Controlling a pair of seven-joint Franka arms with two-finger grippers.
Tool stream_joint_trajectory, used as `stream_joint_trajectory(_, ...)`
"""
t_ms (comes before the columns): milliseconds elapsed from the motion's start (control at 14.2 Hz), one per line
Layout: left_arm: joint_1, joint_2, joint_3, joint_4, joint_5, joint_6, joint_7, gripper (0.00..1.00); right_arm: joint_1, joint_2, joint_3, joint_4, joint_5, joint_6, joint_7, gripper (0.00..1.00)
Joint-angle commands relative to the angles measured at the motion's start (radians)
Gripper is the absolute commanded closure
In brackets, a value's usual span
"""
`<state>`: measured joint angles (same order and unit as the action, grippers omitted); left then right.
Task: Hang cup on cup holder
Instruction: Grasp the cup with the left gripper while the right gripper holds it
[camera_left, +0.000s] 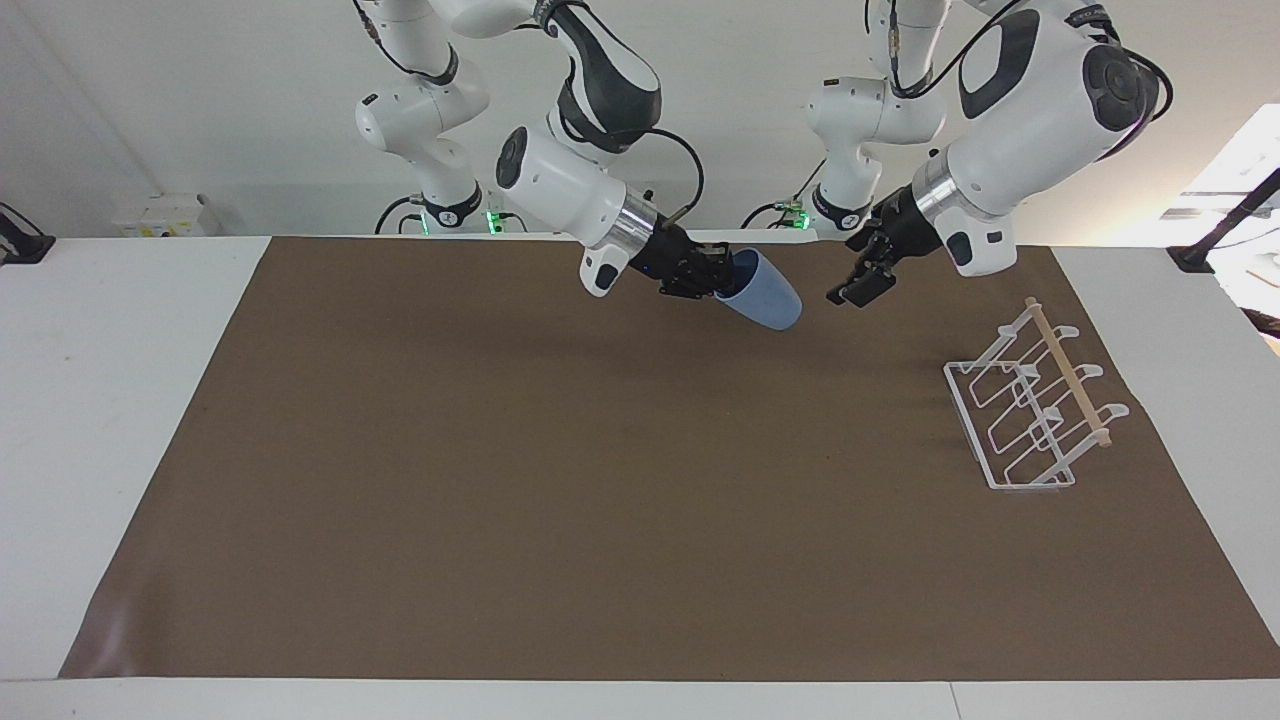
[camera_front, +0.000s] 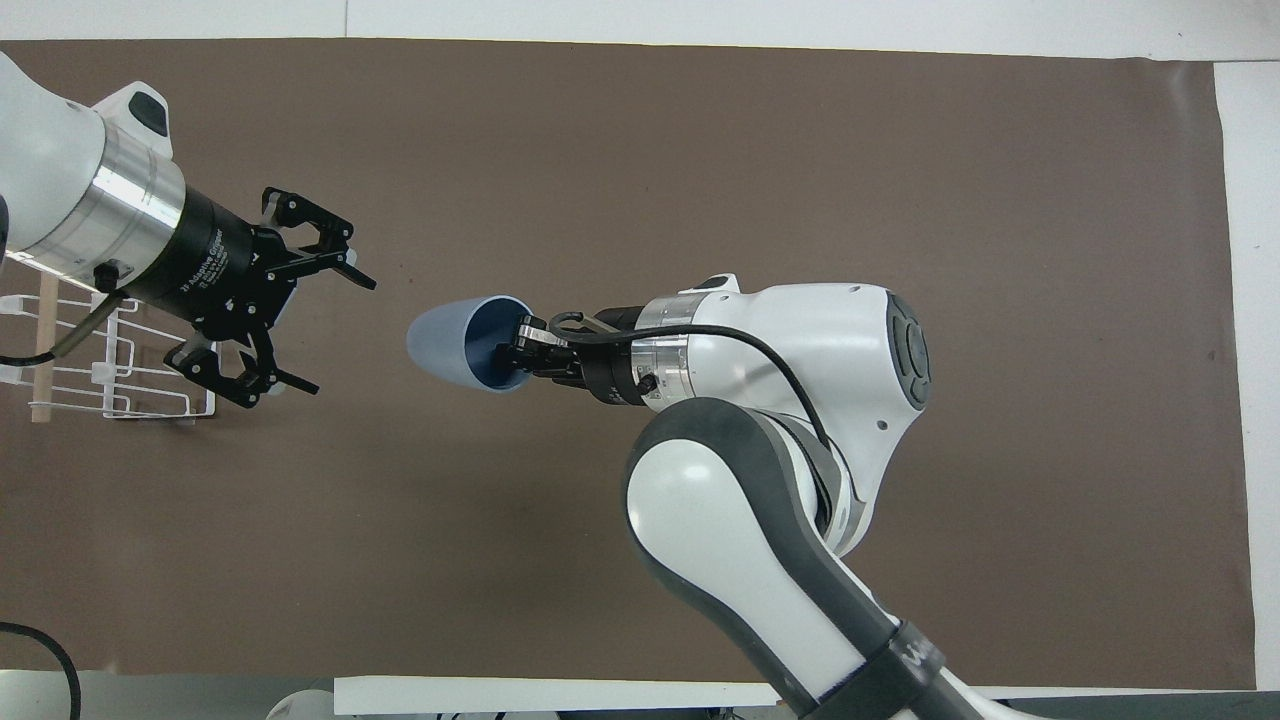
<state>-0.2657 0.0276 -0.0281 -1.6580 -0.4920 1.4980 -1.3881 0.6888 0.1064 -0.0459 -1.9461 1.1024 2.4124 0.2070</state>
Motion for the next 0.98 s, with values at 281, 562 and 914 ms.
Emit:
stream_joint_trajectory(281,-0.032,-0.149,0.007,-0.308,-0.148,0.336,-0.054,0.00,0.018,0.002,0.001,0.006,0.011,0.004,0.005,1.00)
stream_joint_trajectory(562,-0.070,-0.147,0.002,-0.371,-0.148,0.366,-0.052,0.00,0.018,0.001,0.001,0.006,0.011,0.004,0.005,1.00)
stream_joint_trajectory(914,-0.127,-0.147,0.002,-0.387,-0.149,0.407,-0.078,0.43,0.018,0.001,0.003,0.003,0.011,0.004,0.005,1.00)
